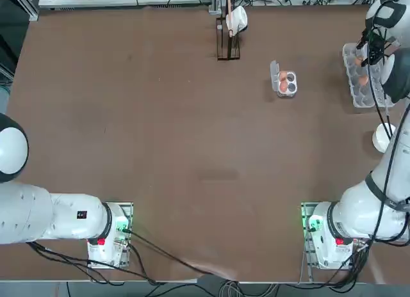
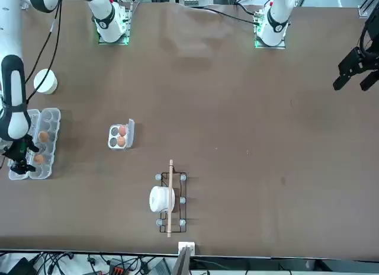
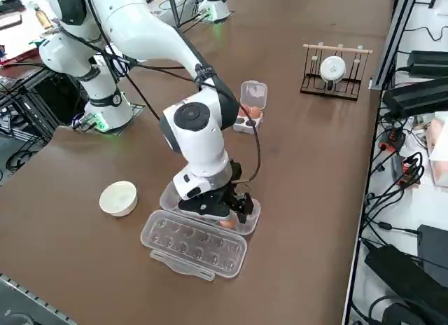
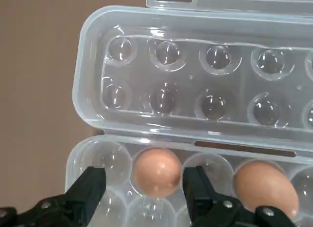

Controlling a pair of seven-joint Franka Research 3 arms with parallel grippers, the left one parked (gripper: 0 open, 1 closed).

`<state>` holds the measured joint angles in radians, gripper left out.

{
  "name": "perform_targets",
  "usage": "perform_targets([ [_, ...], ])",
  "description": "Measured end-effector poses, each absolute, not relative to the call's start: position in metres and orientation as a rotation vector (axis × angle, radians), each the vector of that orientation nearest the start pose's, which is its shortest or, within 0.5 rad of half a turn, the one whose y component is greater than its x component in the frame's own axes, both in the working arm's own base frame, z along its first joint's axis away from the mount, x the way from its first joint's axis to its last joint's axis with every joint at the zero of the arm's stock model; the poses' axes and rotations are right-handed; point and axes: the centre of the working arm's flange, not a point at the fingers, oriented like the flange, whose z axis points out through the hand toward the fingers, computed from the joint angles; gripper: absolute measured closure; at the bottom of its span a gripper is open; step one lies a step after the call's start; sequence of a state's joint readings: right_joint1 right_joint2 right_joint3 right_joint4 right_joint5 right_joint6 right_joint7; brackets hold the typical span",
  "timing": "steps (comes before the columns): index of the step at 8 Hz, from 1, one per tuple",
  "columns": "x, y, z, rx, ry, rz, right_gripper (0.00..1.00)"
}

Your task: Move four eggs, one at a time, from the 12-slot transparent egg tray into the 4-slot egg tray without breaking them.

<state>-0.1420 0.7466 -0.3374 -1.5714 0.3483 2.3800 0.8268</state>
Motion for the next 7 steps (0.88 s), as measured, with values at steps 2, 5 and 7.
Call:
perform_targets([
  [2, 0.6479, -0.2939, 0.2253, -2.310, 2.052, -0.170, 0.05],
  [5, 0.6440, -0.3012, 0.2210, -2.290, 2.071, -0.164, 0.07],
  [7, 0.6446, -0.2996, 0.2197, -2.274, 2.073, -0.159, 0.10],
])
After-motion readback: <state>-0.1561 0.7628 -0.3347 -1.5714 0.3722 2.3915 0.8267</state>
